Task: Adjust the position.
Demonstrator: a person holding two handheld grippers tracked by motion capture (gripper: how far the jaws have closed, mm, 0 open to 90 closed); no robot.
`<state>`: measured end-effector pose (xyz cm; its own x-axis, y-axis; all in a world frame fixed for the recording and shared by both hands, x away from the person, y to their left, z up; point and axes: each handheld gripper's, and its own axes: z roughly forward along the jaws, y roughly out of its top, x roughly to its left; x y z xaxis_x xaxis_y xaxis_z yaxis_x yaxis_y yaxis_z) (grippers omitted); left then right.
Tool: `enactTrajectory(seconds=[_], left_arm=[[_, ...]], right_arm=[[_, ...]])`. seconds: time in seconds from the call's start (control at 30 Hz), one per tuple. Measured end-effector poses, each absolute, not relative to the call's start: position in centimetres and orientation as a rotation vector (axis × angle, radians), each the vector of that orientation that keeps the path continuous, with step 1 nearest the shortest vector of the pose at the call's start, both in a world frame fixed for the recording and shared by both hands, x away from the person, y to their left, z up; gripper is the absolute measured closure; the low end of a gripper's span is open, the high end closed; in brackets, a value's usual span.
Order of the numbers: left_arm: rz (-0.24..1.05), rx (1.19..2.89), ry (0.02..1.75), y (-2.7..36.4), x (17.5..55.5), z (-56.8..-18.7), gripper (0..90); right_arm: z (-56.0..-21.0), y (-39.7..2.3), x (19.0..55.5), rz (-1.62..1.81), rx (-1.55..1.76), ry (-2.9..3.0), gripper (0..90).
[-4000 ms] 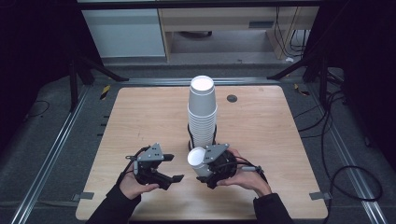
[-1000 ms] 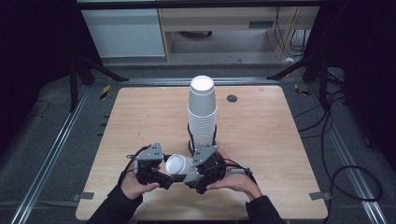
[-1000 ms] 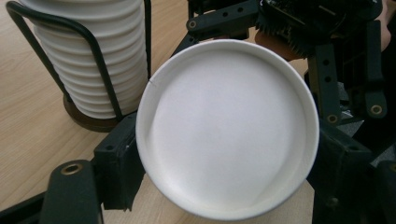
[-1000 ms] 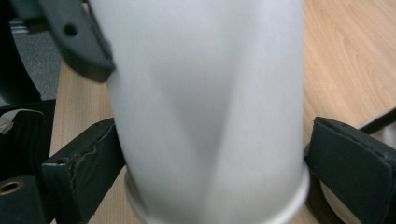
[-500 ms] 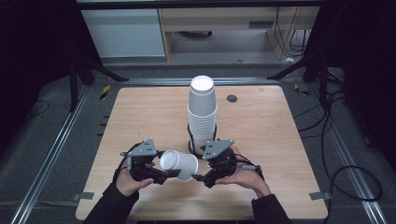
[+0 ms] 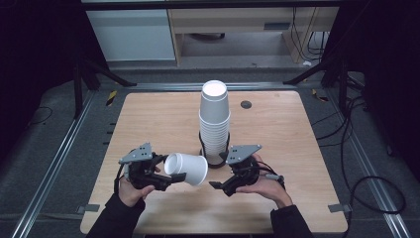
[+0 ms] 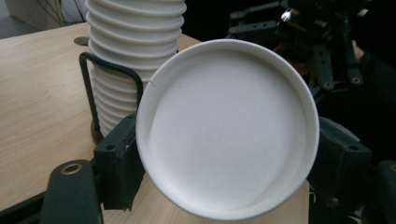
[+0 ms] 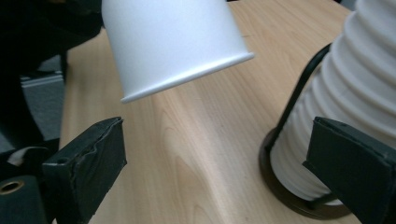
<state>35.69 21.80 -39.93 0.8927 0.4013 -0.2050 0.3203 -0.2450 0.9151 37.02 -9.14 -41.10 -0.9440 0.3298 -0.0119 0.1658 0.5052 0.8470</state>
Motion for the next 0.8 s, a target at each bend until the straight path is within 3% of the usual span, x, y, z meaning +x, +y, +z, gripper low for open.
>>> enactTrajectory(seconds=[0.8], left_arm=[[-0.011, 1.856, 0.393, 19.6, 34.7, -40.2, 22.4]], right_arm=[[-42.5, -7.2, 36.5, 1.580, 0.326, 2.712, 4.3]])
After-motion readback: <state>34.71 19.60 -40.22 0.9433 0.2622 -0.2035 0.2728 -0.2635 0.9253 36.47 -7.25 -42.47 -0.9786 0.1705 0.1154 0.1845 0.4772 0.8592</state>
